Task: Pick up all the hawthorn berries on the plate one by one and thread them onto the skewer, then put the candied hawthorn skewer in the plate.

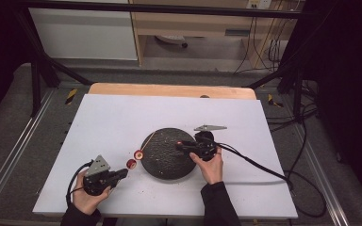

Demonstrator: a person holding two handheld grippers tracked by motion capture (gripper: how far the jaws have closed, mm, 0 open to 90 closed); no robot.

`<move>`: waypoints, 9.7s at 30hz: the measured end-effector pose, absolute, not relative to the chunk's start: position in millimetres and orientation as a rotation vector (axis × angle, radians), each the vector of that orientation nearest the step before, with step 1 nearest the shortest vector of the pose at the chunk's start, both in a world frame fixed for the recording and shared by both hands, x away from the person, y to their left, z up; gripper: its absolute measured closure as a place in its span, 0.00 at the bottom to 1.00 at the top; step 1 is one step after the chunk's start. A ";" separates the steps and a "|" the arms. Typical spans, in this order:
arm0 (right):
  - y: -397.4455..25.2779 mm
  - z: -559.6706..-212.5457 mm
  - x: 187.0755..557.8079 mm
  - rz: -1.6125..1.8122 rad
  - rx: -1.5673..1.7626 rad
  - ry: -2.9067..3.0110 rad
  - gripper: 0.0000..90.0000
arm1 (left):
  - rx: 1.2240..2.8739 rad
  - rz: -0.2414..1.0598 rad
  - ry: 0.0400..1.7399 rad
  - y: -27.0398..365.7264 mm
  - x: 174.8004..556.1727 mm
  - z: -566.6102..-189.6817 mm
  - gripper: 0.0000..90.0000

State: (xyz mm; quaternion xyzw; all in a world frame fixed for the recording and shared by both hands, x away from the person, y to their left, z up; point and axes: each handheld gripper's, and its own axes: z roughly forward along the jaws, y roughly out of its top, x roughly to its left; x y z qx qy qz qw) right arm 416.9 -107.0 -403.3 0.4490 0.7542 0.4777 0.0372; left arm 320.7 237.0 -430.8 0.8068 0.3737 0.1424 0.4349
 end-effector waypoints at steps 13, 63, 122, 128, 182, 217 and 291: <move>-142.7 -418.4 395.1 1.760 1.426 2.015 0.70 | 2.030 0.357 0.900 209.6 320.3 -424.9 0.98; -149.1 -410.5 411.1 2.155 1.405 1.434 0.70 | 2.002 0.326 0.854 135.9 323.8 -416.8 0.98; -131.5 -428.8 396.8 2.230 1.574 1.357 0.70 | 1.882 0.412 0.964 100.5 322.0 -420.0 0.98; -129.8 -432.0 392.5 2.230 1.561 1.392 0.70 | 1.880 0.397 0.962 99.3 328.3 -416.0 0.98; -177.5 -436.3 399.1 1.407 1.242 2.275 0.01 | 1.988 0.342 0.943 169.9 342.2 -409.2 0.98; -236.2 -461.0 367.7 1.231 1.178 2.391 0.01 | 2.173 0.259 0.944 144.1 391.2 -398.9 0.98; -240.8 -459.7 365.0 1.239 1.198 2.380 0.01 | 2.152 0.316 0.871 213.0 372.8 -403.7 0.17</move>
